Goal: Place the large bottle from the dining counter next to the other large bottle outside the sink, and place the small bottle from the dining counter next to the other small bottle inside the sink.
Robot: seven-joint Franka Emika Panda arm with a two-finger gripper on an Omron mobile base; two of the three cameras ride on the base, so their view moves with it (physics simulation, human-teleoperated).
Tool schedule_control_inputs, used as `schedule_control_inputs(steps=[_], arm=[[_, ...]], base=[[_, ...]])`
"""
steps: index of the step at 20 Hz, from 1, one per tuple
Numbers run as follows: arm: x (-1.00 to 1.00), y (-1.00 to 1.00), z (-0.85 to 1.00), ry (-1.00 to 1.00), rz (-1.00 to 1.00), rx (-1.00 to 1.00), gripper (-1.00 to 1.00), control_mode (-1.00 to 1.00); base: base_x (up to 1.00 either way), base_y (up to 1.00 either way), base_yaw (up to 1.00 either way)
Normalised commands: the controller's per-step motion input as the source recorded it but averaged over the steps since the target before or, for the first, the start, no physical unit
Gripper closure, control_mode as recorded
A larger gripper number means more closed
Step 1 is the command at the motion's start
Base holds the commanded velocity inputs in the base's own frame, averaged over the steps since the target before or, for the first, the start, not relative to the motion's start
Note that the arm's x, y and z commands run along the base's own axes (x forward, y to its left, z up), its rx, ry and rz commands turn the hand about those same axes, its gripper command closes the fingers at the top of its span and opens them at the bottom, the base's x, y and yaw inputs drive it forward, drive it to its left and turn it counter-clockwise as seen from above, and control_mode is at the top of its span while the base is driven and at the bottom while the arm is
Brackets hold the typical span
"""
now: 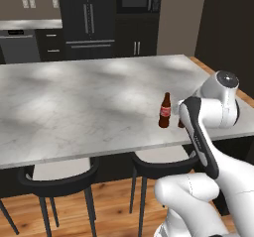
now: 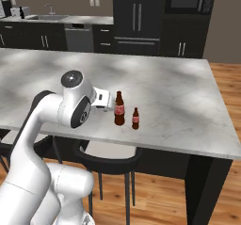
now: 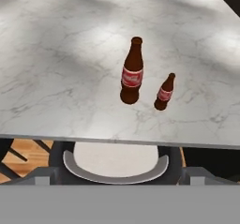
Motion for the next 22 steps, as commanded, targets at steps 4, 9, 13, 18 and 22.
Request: schedule_control_inputs(steps=[4,9,13,18,22], arm=[[0.07,-0.11,0.00,0.00,0.00,0.00,-1.00,-1.00],[0.04,-0.01,0.00,-0.03,0.00,0.00,-1.00,-1.00],[0.01,0.00,0.00,-0.06,0.00,0.00,-1.00,-1.00],[0.10,0.00,-0.01,-0.04,0.00,0.00,-1.00,-1.00],[0.26,0.00,-0.03,0.00,0.00,0.00,-1.00,-1.00]], base=[[0.00,0.00,0.00],[0.00,0.00,0.00],[0.00,0.00,0.00],[0.00,0.00,0.00],[0.00,0.00,0.00]])
